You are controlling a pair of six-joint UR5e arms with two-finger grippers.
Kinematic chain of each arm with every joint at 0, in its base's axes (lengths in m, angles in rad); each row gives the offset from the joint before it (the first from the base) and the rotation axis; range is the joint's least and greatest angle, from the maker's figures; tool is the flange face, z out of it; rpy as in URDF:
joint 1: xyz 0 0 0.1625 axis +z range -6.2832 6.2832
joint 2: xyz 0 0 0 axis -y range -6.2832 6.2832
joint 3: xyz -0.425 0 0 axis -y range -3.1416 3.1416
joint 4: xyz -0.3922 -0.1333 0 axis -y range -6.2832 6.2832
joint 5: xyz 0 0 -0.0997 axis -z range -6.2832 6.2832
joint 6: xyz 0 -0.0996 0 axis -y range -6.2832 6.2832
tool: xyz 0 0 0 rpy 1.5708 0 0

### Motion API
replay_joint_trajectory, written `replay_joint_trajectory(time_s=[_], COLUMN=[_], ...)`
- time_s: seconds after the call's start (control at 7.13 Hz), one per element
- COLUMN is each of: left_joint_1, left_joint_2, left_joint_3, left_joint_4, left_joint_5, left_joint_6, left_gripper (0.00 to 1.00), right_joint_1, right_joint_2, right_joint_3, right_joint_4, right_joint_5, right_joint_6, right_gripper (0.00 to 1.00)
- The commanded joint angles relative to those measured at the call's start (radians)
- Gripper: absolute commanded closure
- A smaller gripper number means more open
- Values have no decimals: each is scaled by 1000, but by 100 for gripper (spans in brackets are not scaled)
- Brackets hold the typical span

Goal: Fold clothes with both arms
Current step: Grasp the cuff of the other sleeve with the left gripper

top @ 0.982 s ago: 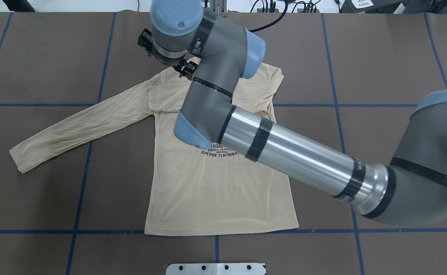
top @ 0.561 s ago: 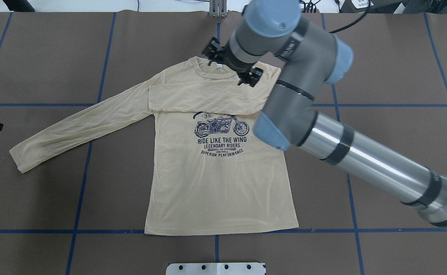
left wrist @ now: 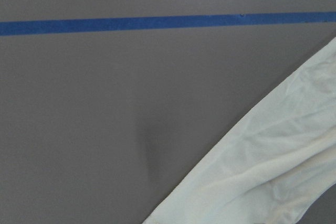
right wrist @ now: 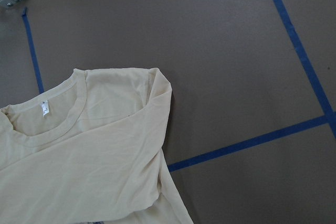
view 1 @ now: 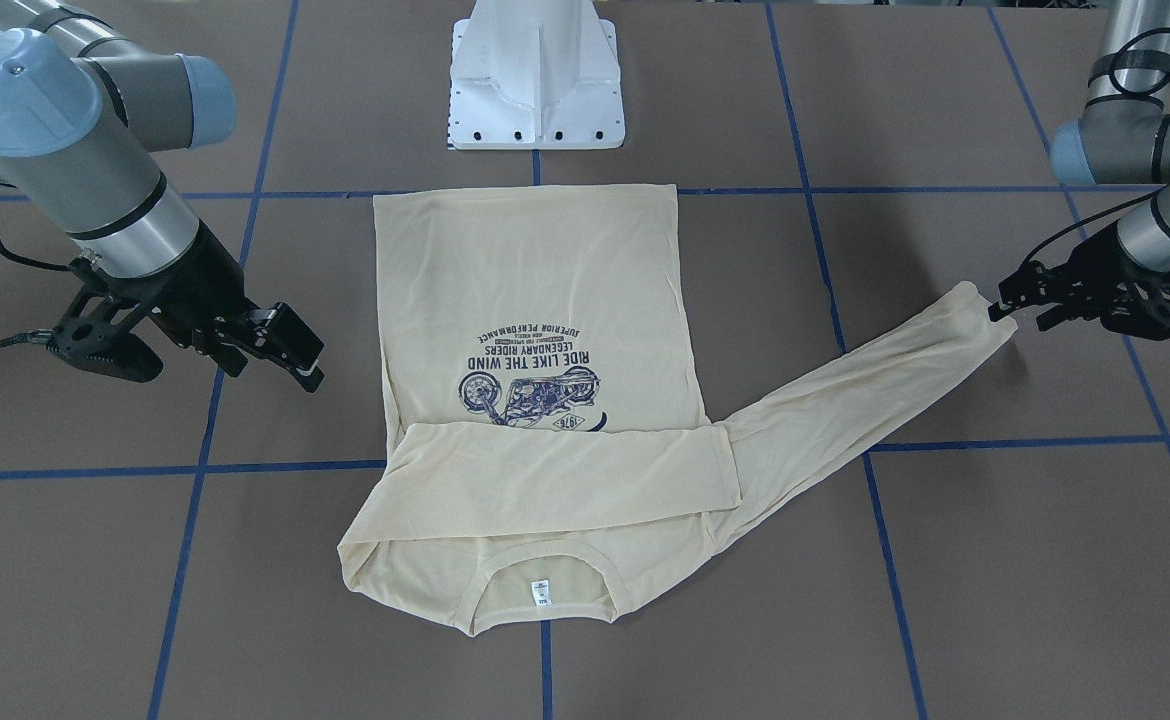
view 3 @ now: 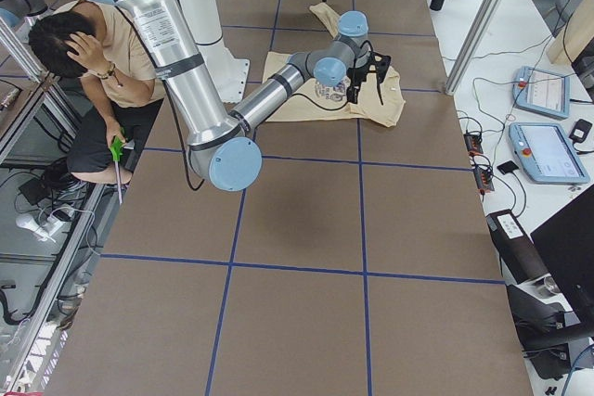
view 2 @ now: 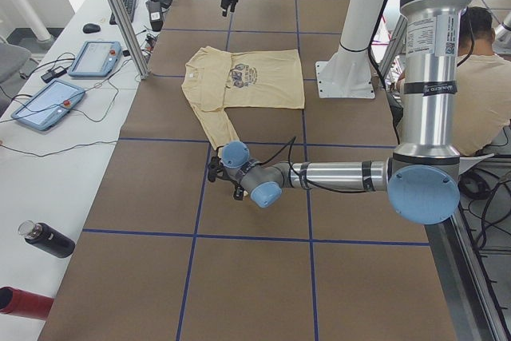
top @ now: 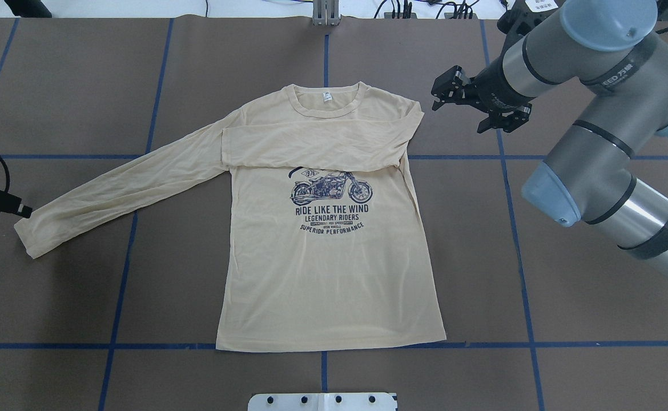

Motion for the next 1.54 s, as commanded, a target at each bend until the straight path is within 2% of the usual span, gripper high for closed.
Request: replay_joint_trajectory(time_s=[0.0,0.14,0.28,0.84,1.12,1.26,1.4], left_joint_1=[7,7,9,26,27,27,27], left_joint_2=[1,1,1,1,1,1,1], left_joint_3=[13,15,16,26,27,27,29], left_joint_4=[-2,-2,-2,-4,-4,-4,-2], left_joint_5=[11,11,11,11,11,11,13], left_joint_6=[1,1,1,-1,1,2,4], left_gripper=[30,31,37,37,51,64,89], right_joint_1=[1,-1,-2,-2,-4,-4,-4], right_joint_2=[-5,-7,-5,-7,-7,-7,-7], right_joint_3=[1,1,0,-9,-10,-10,-10], right_joint_4=[0,0,0,0,0,0,1], right_joint_5=[-10,-11,-13,-11,-11,-11,-13], right_joint_6=[-4,-4,-4,-4,-4,-4,-4], right_gripper=[2,2,2,2,2,2,2])
